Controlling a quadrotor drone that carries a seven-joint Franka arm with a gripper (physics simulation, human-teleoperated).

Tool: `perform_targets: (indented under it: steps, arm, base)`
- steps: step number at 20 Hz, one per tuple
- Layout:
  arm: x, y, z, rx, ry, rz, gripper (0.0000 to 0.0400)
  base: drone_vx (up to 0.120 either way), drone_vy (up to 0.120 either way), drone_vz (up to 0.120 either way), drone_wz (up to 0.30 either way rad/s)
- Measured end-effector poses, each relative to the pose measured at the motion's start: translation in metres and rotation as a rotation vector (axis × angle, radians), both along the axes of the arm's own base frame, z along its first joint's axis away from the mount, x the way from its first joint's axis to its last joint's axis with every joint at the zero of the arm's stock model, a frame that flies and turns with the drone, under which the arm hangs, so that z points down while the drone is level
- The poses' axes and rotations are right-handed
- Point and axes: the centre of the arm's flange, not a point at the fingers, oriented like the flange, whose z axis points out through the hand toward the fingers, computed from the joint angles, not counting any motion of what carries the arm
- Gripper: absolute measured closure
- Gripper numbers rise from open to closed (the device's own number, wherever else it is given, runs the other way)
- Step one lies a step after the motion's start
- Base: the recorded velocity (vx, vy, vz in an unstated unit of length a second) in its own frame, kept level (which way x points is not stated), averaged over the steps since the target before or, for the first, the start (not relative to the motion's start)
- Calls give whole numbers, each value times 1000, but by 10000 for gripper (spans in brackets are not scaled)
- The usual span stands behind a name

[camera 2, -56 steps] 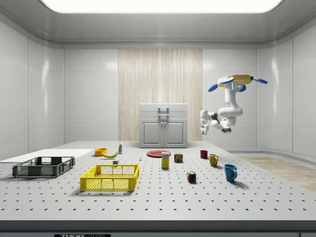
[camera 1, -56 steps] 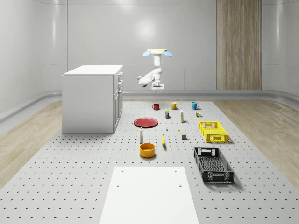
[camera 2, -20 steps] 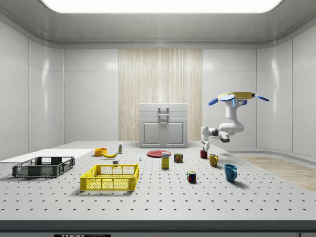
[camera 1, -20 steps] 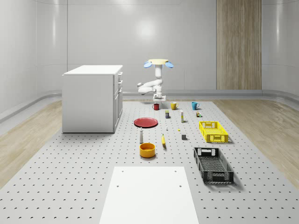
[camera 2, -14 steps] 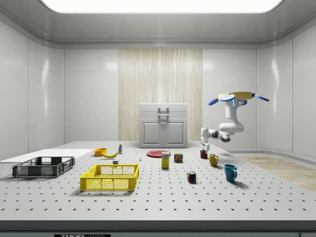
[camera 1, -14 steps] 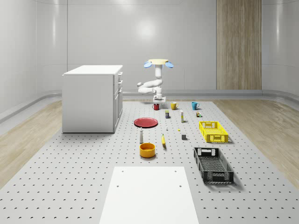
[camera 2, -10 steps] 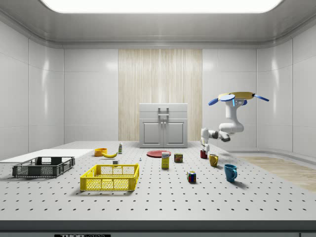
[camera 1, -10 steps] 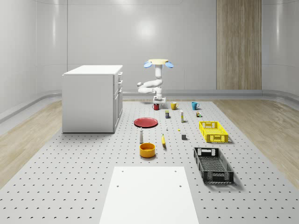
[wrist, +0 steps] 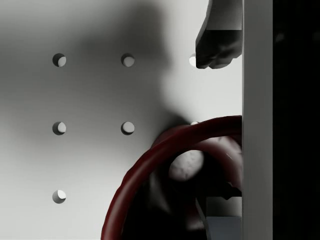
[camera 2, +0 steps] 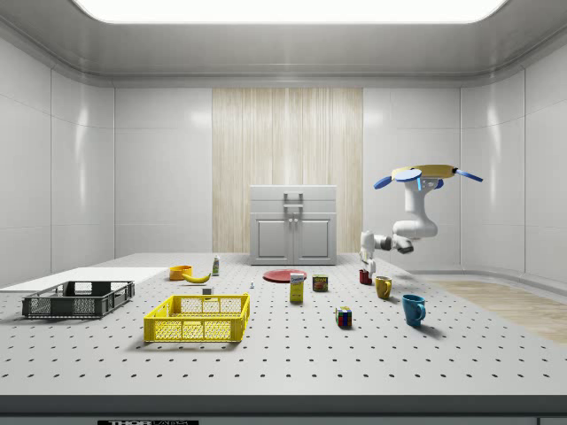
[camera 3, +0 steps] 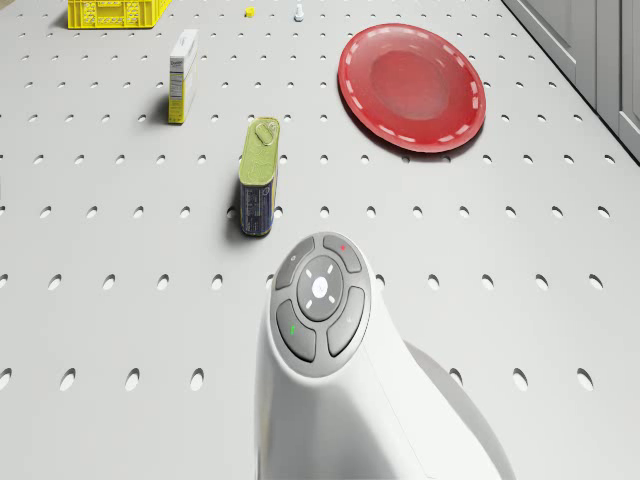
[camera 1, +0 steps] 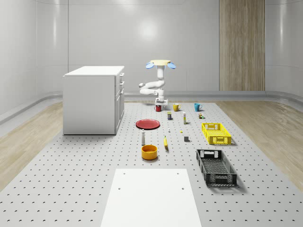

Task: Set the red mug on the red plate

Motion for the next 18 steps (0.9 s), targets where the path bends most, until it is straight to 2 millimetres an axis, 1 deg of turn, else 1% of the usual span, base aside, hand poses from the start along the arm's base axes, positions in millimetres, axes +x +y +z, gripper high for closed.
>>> perform_targets:
  steps: [1, 3, 6, 9, 12, 18]
  arm:
    - [0, 0, 0, 0, 0, 0, 180]
    - [0, 0, 1, 0, 0, 0, 227]
    - [0, 0, 1, 0, 0, 0, 266]
    - [0, 0, -2, 0, 0, 0, 284]
    - [0, 1, -10, 0, 0, 0, 292]
    - [0, 1, -22, 0, 0, 0, 298]
  base:
    - [0, 0, 0, 0]
    - [0, 0, 0, 0]
    - [0, 0, 0, 0]
    - [0, 0, 0, 0]
    - [13, 0, 107, 0]
    - [120, -113, 120, 0]
